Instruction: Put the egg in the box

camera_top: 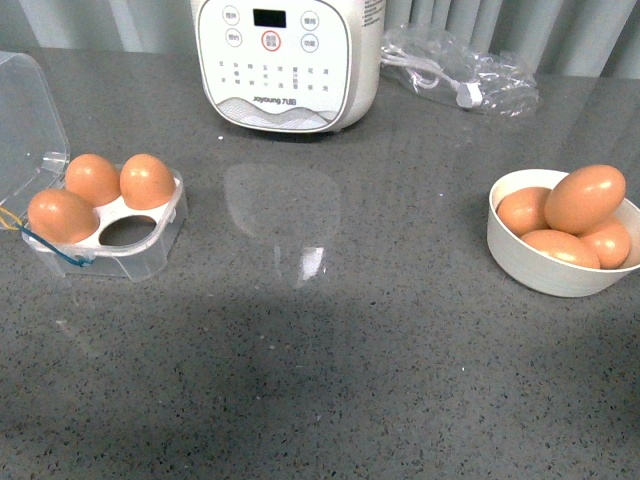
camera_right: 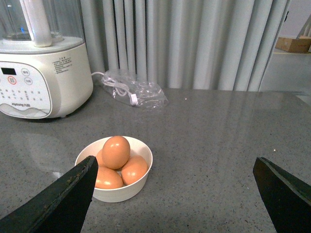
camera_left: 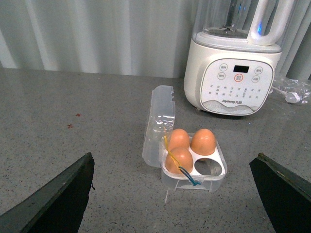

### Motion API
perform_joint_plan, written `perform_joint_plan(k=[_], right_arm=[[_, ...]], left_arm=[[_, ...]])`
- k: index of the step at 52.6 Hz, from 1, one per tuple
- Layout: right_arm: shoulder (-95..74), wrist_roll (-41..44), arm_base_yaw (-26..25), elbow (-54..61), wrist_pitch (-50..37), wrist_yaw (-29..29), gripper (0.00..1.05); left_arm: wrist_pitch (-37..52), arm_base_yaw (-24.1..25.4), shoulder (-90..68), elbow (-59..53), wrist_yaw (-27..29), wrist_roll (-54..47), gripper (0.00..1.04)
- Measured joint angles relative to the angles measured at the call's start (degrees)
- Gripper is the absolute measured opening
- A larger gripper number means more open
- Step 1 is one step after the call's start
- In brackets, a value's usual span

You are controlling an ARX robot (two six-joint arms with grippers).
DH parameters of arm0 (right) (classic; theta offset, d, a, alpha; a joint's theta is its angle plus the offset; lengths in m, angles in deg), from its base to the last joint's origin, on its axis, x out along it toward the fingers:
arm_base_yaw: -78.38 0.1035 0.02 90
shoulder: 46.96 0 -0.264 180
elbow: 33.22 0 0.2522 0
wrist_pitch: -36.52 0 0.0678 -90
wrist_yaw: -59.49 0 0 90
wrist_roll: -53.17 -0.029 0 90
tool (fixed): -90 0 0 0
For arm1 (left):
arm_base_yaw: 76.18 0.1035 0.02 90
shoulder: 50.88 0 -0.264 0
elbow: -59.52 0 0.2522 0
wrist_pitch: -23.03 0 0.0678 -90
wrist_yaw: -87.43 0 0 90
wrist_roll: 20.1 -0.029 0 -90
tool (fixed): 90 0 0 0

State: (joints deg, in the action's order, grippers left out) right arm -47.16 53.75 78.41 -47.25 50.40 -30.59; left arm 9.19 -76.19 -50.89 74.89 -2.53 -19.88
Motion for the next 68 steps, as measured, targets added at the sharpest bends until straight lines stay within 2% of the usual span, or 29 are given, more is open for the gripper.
perform_joint_plan(k=[12, 15, 17, 21, 27, 32, 37, 51, 68], right_arm=[[0.0, 0.0, 0.0, 0.0, 0.0, 0.0, 0.97], [-2.8, 5.3, 1.6, -0.8, 1.3, 6.5, 0.97], [-5.6, 7.9, 2.1, -1.4, 0.8, 8.1, 0.97], [-16.5, 11.4, 2.4, -4.3, -2.0, 6.1, 0.97], [-35.1, 11.7, 2.7, -11.8, -7.5, 1.8, 0.97], [-50.0, 10.5, 4.0, -20.7, -4.8, -0.2, 0.97], [-63.1, 8.3, 4.8, -31.2, 1.6, -2.2, 0.97], [-81.7, 3.9, 6.7, -47.5, 9.9, -4.5, 0.97], [-93.7, 2.0, 9.3, -54.0, 11.3, -0.9, 0.96]], left_arm=[[0.0, 0.0, 0.0, 0.0, 0.0, 0.0, 0.98], [0.0, 0.0, 0.0, 0.0, 0.0, 0.0, 0.98], [0.0, 0.0, 0.0, 0.0, 0.0, 0.0, 0.98], [0.0, 0.0, 0.0, 0.0, 0.0, 0.0, 0.98], [0.0, 0.0, 0.0, 0.0, 0.0, 0.0, 0.98], [0.0, 0.0, 0.0, 0.0, 0.0, 0.0, 0.98], [0.0, 0.0, 0.0, 0.0, 0.0, 0.0, 0.98], [0.0, 0.0, 0.0, 0.0, 0.0, 0.0, 0.98], [0.0, 0.0, 0.0, 0.0, 0.0, 0.0, 0.98]])
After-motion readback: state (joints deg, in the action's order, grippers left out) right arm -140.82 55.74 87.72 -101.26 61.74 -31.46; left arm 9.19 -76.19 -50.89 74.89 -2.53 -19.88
